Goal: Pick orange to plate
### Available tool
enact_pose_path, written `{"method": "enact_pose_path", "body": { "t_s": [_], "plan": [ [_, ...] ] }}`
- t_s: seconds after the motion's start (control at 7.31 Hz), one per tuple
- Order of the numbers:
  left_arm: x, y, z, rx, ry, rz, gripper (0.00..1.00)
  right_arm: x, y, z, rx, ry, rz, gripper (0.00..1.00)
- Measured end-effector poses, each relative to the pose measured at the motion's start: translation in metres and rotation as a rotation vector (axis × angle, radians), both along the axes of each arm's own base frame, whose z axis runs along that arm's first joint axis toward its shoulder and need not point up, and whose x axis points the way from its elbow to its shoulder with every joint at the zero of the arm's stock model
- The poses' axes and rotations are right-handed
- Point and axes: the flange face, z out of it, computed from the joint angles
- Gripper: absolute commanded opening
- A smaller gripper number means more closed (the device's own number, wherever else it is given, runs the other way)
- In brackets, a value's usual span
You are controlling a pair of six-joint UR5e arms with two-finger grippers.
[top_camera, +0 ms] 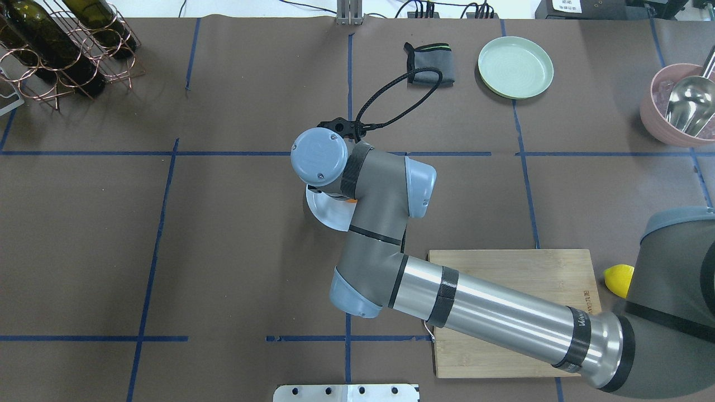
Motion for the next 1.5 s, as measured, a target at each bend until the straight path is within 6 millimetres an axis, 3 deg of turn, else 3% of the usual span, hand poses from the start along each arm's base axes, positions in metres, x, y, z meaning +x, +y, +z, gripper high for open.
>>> {"method": "enact_pose_path", "body": {
  "t_s": [0.27, 0.41, 0.55, 0.68, 0.82, 1.09, 1.37, 1.5],
  "plan": [
    [0.000, 0.000, 0.000, -0.001, -0.001, 0.000, 1.00, 0.014, -0.011, -0.012, 0.009, -0.023, 0.007, 1.00],
    [0.000, 0.000, 0.000, 0.000, -0.001, 0.001, 1.00, 0.033, -0.026, -0.016, 0.008, -0.040, 0.013, 1.00],
    [0.000, 0.000, -0.001, 0.003, -0.001, 0.002, 1.00, 0.063, -0.047, -0.009, 0.007, -0.052, 0.010, 1.00],
    [0.000, -0.001, -0.003, 0.006, 0.000, 0.004, 1.00, 0.107, -0.070, 0.010, 0.019, -0.055, -0.017, 1.00],
    [0.000, -0.001, -0.006, 0.007, 0.007, 0.001, 1.00, 0.165, -0.093, 0.038, 0.039, -0.057, -0.077, 1.00],
    [0.005, 0.000, -0.006, -0.003, 0.063, -0.006, 1.00, 0.304, -0.128, 0.113, 0.122, -0.049, -0.268, 1.00],
    [0.006, 0.000, -0.007, -0.003, 0.088, -0.008, 1.00, 0.460, -0.140, 0.213, 0.204, -0.033, -0.441, 1.00],
    [0.006, 0.000, -0.008, 0.000, 0.090, -0.009, 1.00, 0.523, -0.132, 0.259, 0.223, -0.020, -0.481, 1.00]
  ]
}}
